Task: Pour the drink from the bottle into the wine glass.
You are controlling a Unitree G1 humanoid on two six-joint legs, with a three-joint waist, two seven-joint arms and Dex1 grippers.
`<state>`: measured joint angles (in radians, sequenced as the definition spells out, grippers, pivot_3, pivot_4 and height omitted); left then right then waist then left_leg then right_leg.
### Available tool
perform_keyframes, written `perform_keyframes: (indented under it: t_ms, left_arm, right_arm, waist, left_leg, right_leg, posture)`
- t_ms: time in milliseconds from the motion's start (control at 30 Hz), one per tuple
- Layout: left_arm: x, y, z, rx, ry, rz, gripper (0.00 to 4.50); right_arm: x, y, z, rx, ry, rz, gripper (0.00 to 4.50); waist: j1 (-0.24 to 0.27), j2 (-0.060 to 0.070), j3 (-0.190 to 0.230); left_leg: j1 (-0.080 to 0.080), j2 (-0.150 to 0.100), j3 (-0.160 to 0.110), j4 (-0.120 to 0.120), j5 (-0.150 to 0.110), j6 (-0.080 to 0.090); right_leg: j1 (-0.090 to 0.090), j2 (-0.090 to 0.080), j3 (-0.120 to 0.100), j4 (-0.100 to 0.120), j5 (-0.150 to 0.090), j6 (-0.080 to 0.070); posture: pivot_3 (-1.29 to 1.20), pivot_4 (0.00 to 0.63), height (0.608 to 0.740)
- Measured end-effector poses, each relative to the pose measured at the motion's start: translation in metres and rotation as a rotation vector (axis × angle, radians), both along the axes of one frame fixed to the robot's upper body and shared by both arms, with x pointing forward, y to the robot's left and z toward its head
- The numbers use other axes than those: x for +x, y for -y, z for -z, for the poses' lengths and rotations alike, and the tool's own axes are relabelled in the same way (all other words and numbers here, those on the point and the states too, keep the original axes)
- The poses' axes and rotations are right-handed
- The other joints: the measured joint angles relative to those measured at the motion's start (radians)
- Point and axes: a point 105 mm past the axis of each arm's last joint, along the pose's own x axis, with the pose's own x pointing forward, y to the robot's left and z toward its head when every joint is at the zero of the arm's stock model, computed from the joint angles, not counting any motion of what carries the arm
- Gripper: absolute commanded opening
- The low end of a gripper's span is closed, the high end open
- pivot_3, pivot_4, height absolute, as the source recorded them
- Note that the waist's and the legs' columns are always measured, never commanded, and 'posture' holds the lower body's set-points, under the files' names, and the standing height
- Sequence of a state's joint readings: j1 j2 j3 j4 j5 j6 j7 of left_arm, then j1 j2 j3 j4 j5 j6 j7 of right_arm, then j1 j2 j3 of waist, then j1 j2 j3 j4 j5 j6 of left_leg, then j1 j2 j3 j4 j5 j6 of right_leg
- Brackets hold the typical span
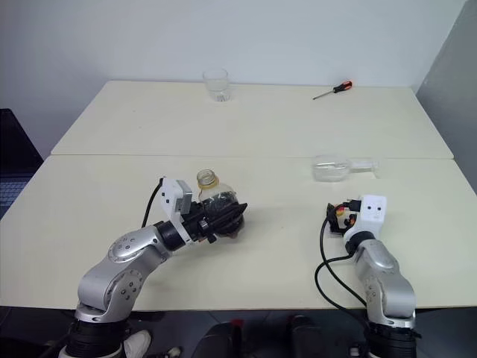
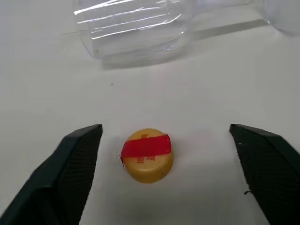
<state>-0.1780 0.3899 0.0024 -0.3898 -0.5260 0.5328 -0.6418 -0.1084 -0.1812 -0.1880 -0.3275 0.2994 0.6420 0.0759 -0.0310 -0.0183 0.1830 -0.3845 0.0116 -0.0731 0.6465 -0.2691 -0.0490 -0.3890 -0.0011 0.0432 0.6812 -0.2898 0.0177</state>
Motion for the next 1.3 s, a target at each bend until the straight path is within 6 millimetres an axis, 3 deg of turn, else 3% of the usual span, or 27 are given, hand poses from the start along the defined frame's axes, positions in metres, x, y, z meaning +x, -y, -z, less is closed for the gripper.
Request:
perform_keyframes:
  t_ms: [100,200,333,500,700,900,1300]
  left_arm:
    - [0.001,-0.002,0.0,0.0,-0.002,-0.012,2.22]
    - [0.002,-0.011,0.004,0.002,-0.016,-0.06,2.22]
    - [0.007,-0.029,0.005,0.001,-0.021,-0.166,2.22]
    - [0.033,-0.059,0.007,0.021,-0.009,-0.351,2.22]
    - [0.081,-0.109,-0.003,0.012,0.042,-0.607,2.22]
    - [0.105,-0.15,-0.021,0.004,0.129,-0.763,2.22]
    - [0.116,-0.162,-0.006,0.017,0.138,-0.829,2.22]
  right_arm:
    - [-0.004,0.003,-0.018,-0.059,0.039,-0.046,4.46]
    - [-0.012,-0.003,-0.049,-0.18,0.127,-0.164,4.46]
    - [-0.024,-0.025,-0.078,-0.297,0.238,-0.345,4.46]
    - [-0.038,-0.061,-0.096,-0.239,0.332,-0.638,4.46]
    - [-0.047,-0.096,-0.105,-0.162,0.375,-0.9,4.46]
    - [-0.042,-0.12,-0.115,-0.115,0.421,-0.969,4.46]
    - [-0.04,-0.135,-0.114,-0.059,0.424,-1.024,4.46]
  waist:
    - [0.0,0.0,0.0]
    - [-0.002,0.0,0.0]
    - [0.0,0.0,0.0]
    - [0.001,0.0,0.0]
    - [0.002,-0.002,0.001]
    - [0.002,-0.002,0.001]
    - [0.002,-0.002,0.001]
  left_leg:
    - [0.0,0.0,0.0,0.0,0.0,0.0]
    - [0.0,0.0,0.0,0.0,0.0,0.0]
    - [0.0,0.0,-0.001,0.0,0.0,0.0]
    - [0.001,-0.001,-0.001,0.0,0.0,0.0]
    - [0.0,-0.001,-0.001,0.001,0.0,0.0]
    - [-0.001,0.0,-0.002,0.001,0.0,0.0]
    - [-0.006,-0.001,-0.004,0.005,0.0,0.0]
  right_leg:
    - [0.0,0.0,0.0,0.0,0.0,0.0]
    - [0.0,0.0,0.0,0.0,0.0,0.0]
    - [0.001,0.0,-0.001,0.0,0.0,0.0]
    - [0.002,0.002,-0.002,-0.001,0.0,0.0]
    - [0.001,0.002,-0.004,0.0,0.0,0.0]
    - [0.0,-0.002,-0.004,-0.001,0.0,0.0]
    - [-0.002,-0.003,-0.006,0.0,0.0,0.001]
  posture:
    - [0.0,0.15,0.74]
    - [0.0,0.15,0.74]
    - [0.0,0.15,0.74]
    - [0.0,0.15,0.74]
    - [0.0,0.15,0.74]
    - [0.0,0.15,0.74]
    - [0.0,0.15,0.74]
